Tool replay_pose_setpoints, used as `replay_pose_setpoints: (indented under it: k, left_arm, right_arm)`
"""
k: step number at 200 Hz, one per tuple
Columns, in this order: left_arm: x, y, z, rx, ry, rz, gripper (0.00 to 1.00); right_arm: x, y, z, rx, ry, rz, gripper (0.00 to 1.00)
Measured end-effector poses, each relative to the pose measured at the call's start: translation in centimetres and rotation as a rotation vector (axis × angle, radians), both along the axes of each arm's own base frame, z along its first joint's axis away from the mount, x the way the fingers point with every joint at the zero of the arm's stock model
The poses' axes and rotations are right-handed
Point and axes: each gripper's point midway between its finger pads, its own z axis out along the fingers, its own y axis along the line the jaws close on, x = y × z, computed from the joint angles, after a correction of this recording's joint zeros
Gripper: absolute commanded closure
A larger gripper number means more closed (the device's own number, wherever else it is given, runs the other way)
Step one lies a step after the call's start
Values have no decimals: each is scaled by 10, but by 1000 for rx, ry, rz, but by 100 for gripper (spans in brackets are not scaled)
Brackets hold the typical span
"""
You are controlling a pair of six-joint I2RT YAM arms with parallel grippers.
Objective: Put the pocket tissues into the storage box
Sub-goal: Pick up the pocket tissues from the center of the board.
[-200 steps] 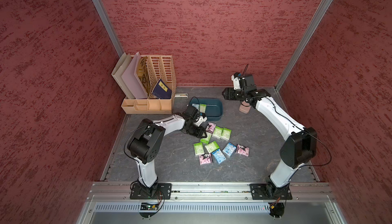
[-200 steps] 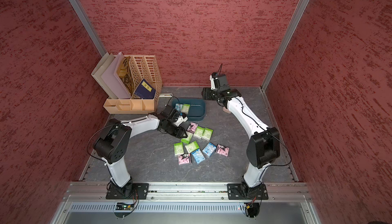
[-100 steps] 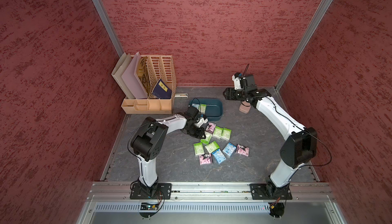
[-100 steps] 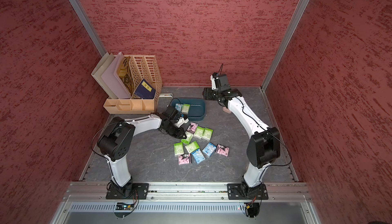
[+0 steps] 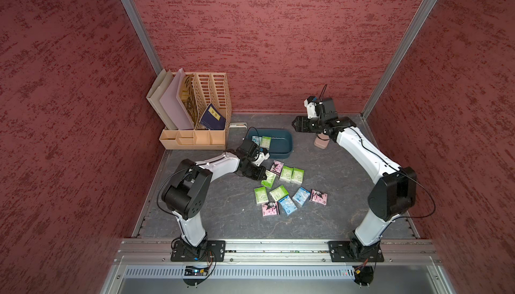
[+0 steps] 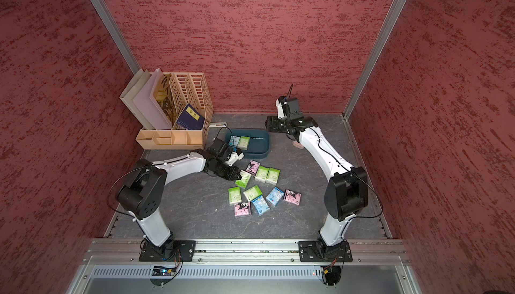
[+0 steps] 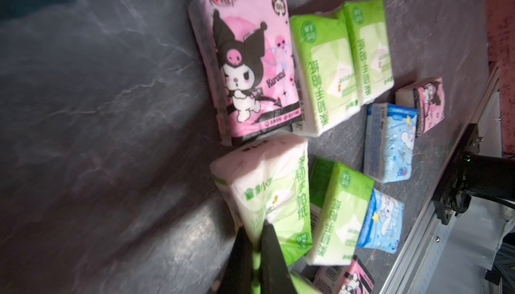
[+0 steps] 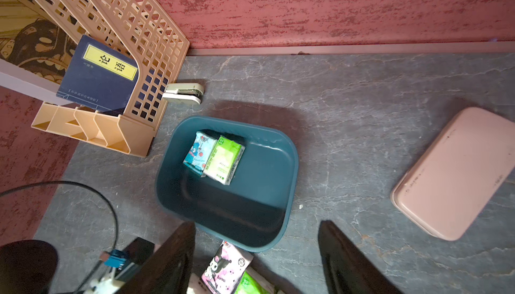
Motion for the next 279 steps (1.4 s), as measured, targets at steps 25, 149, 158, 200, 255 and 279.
replay_pose_setpoints:
  k: [25, 149, 158, 200, 255, 279]
  left_arm:
    - [24, 12, 48, -96, -168, 89, 100]
    - [85, 53, 116, -264, -437, 367, 100]
    - [84, 55, 114, -260, -435, 372, 100]
    - [83, 61, 119, -262, -449, 385, 100]
    - [82, 61, 120, -271, -446, 379, 100]
    - [81, 59, 121, -285, -439, 365, 100]
  right_arm:
    - [-3, 8, -1, 36, 12, 32, 28]
    - [-47, 135, -24, 237, 93, 369, 35]
    - [-48, 143, -31, 246, 111, 384, 35]
    - [-54, 166, -54, 269, 174, 428, 38]
    - [-55, 176, -47, 315, 170, 449, 46]
    - [-52, 183, -44, 356, 180, 459, 54]
